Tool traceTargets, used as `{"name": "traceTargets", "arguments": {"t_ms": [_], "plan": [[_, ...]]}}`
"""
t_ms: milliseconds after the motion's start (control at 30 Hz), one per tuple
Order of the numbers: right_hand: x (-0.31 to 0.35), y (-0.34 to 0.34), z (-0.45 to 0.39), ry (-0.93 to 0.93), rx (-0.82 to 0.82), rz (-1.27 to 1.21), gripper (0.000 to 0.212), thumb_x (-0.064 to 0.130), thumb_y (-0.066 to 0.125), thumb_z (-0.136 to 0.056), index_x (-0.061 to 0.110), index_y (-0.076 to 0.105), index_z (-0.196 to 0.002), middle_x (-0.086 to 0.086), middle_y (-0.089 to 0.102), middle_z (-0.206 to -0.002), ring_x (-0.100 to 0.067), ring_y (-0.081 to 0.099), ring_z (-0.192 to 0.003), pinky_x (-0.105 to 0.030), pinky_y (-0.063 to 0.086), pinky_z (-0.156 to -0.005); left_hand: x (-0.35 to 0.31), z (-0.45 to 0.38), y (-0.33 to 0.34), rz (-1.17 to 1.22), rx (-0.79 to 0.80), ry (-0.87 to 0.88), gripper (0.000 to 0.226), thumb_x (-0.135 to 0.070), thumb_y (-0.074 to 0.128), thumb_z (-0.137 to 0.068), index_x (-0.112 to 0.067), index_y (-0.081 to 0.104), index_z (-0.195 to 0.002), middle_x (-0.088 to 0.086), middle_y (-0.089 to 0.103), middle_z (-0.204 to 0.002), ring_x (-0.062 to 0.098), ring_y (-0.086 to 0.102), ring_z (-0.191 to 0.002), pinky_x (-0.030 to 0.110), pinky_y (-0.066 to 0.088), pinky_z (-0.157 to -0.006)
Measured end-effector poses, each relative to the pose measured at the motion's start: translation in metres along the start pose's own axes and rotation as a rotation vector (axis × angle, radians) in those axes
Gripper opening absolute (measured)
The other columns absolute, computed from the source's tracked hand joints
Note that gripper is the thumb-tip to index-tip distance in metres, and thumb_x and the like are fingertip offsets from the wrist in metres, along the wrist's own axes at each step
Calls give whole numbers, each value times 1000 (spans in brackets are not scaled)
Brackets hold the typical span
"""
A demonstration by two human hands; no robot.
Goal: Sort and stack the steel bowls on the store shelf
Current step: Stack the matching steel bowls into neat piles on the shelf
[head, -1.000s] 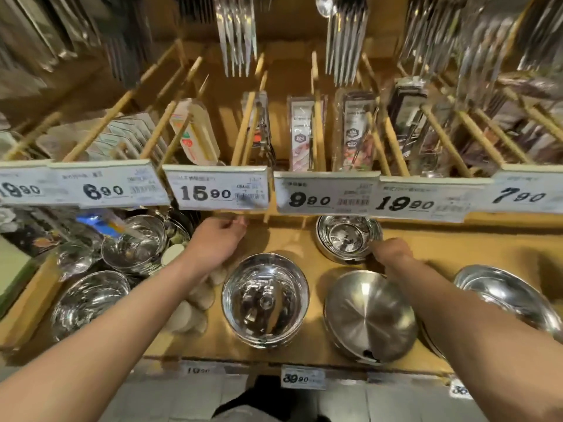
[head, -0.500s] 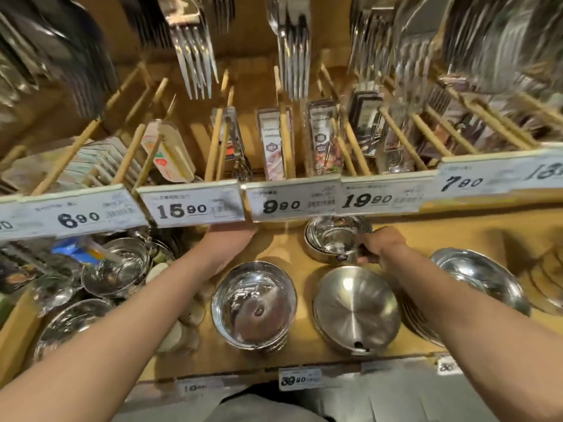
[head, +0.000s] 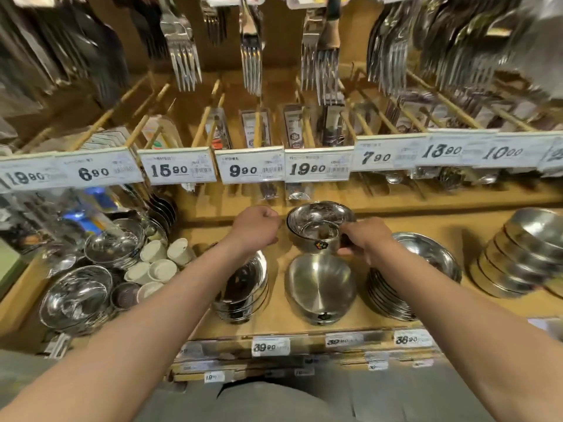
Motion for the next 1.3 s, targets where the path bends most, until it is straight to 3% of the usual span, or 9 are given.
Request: {"name": "traceTargets", "arguments": {"t_ms": [100, 267, 333, 500, 600, 700, 767, 1067, 1300], "plan": [[-3, -1, 19, -24, -34, 68, 22, 13, 72, -88, 0, 61, -73, -19, 72, -74, -32, 74, -58, -47, 64, -71, -2, 10, 15, -102, -38, -20, 15, -18, 53, -95, -6, 61, -93, 7, 62, -92, 21, 60, -82, 32, 55, -77], [-21, -1, 52, -43, -11, 94, 23, 12, 67, -90, -4, 64, -73, -18, 71, -67, -32, 73, -53, -53, 64, -66, 1, 27, 46, -244, -54, -77, 54, -26, 55, -98, -4, 41, -145, 6, 59, -116, 6, 42, -66, 28, 42, -71], [-29, -4, 61, -54, -15, 119, 24, 13, 65, -91, -2, 64, -73, -14, 69, -61, -30, 71, -48, -52, 64, -65, 4, 32, 53, -322, -75, -83, 51, -32, 55, -99, -2, 46, -140, 7, 61, -113, 12, 44, -67, 30, 39, -74], [-48, -6, 77, -41, 19, 179, 24, 19, 63, -96, 0, 63, -81, -17, 70, -75, -37, 76, -75, -53, 62, -81, 18, 44, 63, -384, -79, -82, 53, -17, 57, -97, -4, 40, -146, 14, 52, -143, 33, 52, -126, 30, 39, -83], [-49, -3, 83, -90, 10, 328, 37, 33, 64, -95, -3, 72, -91, -18, 75, -90, -35, 73, -85, -47, 61, -83, 28, 54, 67, -385, -106, -76, 53, -6, 57, -93, -5, 43, -144, 16, 56, -137, 33, 55, -124, 32, 46, -87], [-46, -3, 86, -140, -30, 468, 34, 33, 60, -95, 4, 70, -81, -8, 69, -78, -20, 61, -65, -26, 45, -54, 33, 59, 69, -372, -132, -63, 56, -1, 58, -91, -6, 43, -145, 15, 59, -134, 33, 57, -122, 36, 51, -96], [-47, -3, 85, -138, -41, 522, 30, 29, 59, -95, 4, 69, -82, -8, 66, -80, -18, 53, -62, -24, 34, -48, 34, 58, 69, -335, -137, -53, 58, 2, 55, -90, -7, 42, -147, 15, 61, -131, 33, 60, -118, 39, 54, -95], [-57, 5, 83, -110, -71, 589, 27, 23, 62, -97, -2, 68, -107, -18, 71, -106, -34, 68, -96, -31, 45, -70, 41, 59, 74, -235, -120, -7, 52, 0, 56, -90, -5, 47, -141, 14, 65, -123, 28, 65, -105, 29, 48, -74], [-57, 1, 84, -142, -149, 593, 29, 22, 61, -96, -1, 61, -114, -18, 68, -115, -37, 66, -105, -32, 43, -72, 47, 56, 78, -205, -107, -32, 59, 1, 52, -88, -6, 43, -146, 14, 61, -132, 29, 61, -114, 26, 47, -80]]}}
Point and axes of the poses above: each hand's wrist, its own z-axis away from the middle knuckle, its own y-axis out of the palm, x = y × z, the point moved 7 cm from there along -z, towards the middle knuckle
